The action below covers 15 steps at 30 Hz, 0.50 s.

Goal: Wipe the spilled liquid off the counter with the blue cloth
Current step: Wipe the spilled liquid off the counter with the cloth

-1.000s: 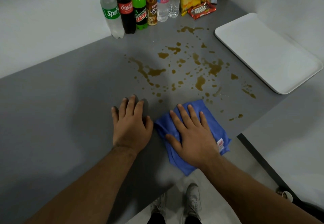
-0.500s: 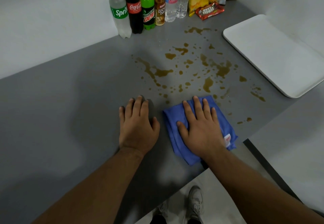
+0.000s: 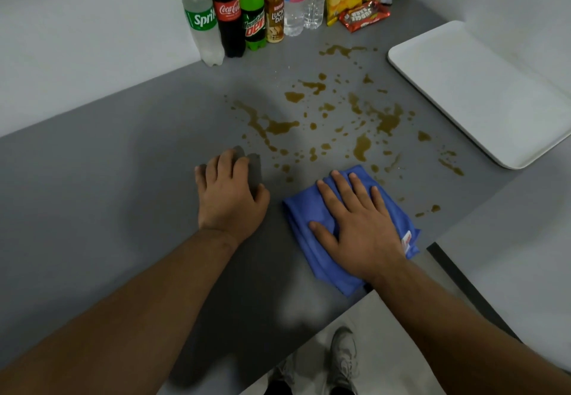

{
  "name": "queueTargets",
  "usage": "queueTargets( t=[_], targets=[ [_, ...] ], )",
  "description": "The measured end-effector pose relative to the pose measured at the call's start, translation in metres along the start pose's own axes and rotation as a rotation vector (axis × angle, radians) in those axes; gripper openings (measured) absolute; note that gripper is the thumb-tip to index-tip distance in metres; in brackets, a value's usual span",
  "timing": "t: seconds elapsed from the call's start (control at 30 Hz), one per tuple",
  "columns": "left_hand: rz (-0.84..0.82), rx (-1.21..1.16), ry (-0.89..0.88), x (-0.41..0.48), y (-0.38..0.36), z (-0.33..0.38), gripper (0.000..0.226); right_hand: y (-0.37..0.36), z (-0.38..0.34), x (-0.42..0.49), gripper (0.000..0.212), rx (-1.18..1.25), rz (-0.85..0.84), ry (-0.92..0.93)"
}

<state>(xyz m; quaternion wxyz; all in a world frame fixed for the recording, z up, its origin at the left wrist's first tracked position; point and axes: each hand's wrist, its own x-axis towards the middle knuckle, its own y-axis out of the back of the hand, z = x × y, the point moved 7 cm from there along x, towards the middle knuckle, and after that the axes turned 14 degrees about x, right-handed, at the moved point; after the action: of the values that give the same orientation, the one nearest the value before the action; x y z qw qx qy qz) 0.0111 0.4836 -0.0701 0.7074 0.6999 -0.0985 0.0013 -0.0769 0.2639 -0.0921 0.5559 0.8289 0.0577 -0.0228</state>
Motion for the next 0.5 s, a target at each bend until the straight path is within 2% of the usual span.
queueTargets(
  t=[0.27,0.5],
  targets=[
    [-0.098,0.0,0.062,0.044,-0.008,-0.032,0.075,0.001,-0.012,0.039,0.077,-0.016,-0.012,-0.057],
    [-0.148,0.021,0.046,0.044,-0.015,-0.033,0.082,-0.014,-0.034,0.004,0.067,-0.001,-0.001,-0.005]
  ],
)
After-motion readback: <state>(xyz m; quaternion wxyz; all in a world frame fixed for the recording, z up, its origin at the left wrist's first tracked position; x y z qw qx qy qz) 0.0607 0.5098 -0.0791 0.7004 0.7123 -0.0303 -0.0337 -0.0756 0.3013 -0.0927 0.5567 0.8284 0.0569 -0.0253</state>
